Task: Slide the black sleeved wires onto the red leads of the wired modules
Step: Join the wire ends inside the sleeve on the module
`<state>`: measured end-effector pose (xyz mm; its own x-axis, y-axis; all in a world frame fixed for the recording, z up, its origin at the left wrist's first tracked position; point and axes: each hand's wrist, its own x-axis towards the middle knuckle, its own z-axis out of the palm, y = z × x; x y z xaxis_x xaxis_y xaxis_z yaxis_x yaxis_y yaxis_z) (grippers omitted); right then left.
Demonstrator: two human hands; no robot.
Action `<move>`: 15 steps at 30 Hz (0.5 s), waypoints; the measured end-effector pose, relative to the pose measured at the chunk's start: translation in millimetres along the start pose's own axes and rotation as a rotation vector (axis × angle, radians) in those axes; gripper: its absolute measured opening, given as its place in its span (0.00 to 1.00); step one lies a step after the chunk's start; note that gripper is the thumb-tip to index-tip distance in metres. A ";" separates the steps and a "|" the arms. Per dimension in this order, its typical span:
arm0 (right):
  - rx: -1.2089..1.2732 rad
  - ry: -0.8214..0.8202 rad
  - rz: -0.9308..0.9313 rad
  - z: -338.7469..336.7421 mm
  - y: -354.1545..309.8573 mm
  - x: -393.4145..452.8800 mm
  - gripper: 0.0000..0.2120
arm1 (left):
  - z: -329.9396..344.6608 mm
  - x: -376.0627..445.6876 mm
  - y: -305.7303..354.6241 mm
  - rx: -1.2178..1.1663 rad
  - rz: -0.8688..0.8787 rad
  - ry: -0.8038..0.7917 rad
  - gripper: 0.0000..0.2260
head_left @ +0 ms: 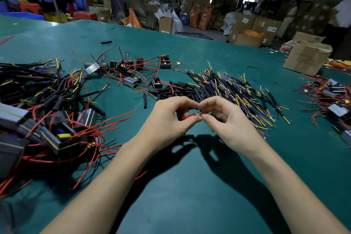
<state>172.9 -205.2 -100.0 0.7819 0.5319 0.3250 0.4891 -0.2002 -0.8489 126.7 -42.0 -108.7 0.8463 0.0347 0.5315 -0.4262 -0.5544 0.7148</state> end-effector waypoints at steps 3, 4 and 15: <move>0.045 0.015 0.034 -0.9 -0.7 0.6 0.10 | 0.2 0.5 -0.6 0.037 0.063 0.013 0.05; 0.031 0.008 0.030 -1.2 -0.9 0.7 0.09 | -0.3 0.8 -1.4 0.064 0.082 0.015 0.05; -0.184 0.060 -0.038 -1.3 -0.7 -0.9 0.07 | -3.4 -2.2 -4.7 0.236 0.198 0.047 0.05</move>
<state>172.3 -206.7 -99.2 0.7801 0.4935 0.3845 0.5772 -0.3306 -0.7467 125.8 -36.6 -111.7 0.7363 -0.0577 0.6742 -0.4904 -0.7321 0.4728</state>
